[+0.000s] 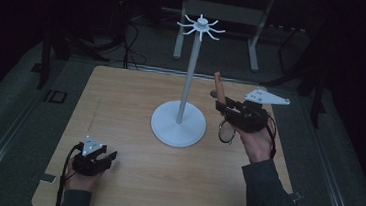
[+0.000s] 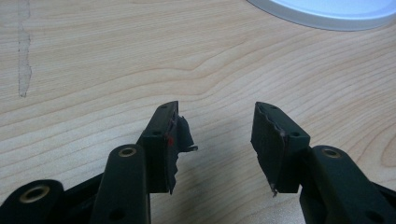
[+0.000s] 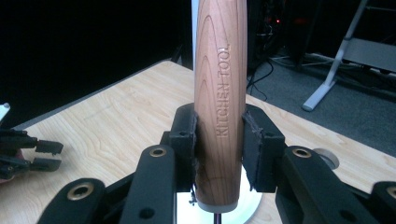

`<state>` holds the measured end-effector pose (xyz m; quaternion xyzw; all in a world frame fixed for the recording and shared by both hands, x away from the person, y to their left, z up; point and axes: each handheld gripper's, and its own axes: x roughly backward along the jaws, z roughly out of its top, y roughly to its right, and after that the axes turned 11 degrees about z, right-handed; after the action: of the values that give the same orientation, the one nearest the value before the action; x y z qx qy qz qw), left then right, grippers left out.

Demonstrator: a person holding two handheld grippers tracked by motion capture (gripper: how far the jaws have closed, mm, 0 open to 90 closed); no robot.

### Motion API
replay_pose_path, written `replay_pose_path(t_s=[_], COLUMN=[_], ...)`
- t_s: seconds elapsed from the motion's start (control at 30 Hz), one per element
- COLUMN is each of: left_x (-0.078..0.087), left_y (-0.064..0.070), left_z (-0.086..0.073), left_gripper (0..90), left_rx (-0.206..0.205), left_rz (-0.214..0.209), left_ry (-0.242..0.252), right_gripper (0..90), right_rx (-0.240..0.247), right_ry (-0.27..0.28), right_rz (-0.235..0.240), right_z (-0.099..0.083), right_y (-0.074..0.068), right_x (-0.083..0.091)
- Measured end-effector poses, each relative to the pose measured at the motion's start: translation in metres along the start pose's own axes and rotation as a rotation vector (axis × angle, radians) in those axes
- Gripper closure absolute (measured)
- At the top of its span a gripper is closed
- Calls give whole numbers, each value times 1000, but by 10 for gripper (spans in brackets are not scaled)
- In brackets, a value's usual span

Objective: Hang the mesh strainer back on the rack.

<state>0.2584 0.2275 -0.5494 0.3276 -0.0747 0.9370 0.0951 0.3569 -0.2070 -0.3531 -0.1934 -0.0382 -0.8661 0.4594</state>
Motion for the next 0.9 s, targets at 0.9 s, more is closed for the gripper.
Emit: replay_pose_path(t_s=[0.9], left_x=[0], left_y=[0], left_z=[0], left_gripper=[521], left_rx=[0], left_rz=[-1], left_ry=[1], right_gripper=[677], right_rx=[20], right_ry=[60], right_rz=[-6], right_z=[25], right_y=[-2], right_x=[4])
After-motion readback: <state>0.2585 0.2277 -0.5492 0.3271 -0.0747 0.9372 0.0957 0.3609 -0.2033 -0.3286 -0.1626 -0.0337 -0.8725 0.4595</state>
